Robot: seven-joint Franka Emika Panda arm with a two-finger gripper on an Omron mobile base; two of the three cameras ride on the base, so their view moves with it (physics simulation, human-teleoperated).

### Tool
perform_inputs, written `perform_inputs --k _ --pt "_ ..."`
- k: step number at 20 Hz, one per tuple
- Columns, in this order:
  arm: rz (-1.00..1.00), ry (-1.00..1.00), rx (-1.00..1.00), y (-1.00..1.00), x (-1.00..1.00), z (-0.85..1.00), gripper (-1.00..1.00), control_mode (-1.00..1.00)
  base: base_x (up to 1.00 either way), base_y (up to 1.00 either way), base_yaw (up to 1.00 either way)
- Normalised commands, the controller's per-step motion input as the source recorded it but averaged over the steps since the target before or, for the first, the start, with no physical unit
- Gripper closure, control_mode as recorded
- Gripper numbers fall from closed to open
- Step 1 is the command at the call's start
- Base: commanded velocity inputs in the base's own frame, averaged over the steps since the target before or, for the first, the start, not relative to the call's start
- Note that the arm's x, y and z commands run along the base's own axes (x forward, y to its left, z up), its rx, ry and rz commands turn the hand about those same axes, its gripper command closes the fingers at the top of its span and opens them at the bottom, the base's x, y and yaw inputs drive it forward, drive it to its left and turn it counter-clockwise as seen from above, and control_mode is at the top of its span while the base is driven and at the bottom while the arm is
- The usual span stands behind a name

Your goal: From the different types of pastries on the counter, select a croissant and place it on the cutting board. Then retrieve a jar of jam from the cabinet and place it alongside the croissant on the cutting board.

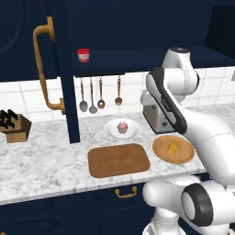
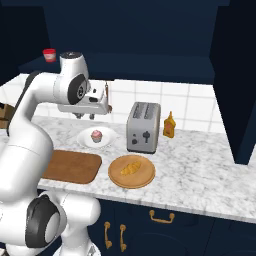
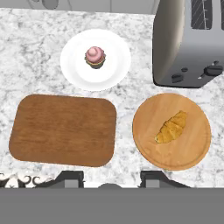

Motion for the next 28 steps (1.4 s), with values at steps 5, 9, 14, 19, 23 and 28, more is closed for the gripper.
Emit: perform_inputs --k 5,9,14,19,23,28 --pt "0.01 -0.02 0.00 -0.02 0.02 -0.01 -1.00 -1.00 0.00 0.00 0.00" --pt "0.00 0.00 0.00 -0.19 0.08 -0.01 -1.00 -1.00 0.00 0.00 0.00" --pt "-0.27 0.16 0.01 -0.43 0.13 -0.22 -1.00 -1.00 0.00 0.00 0.00" --pt "-0.30 0.32 0.02 -0.37 0.18 -0.40 -1.00 -1.00 0.00 0.00 0.00" --pt "-0.17 0.12 0.04 -0.55 0.01 -0.46 -1.00 -1.00 0.00 0.00 0.00" --pt "0.00 -0.01 0.03 -0.35 0.01 -0.50 -1.00 -1.00 0.00 0.00 0.00"
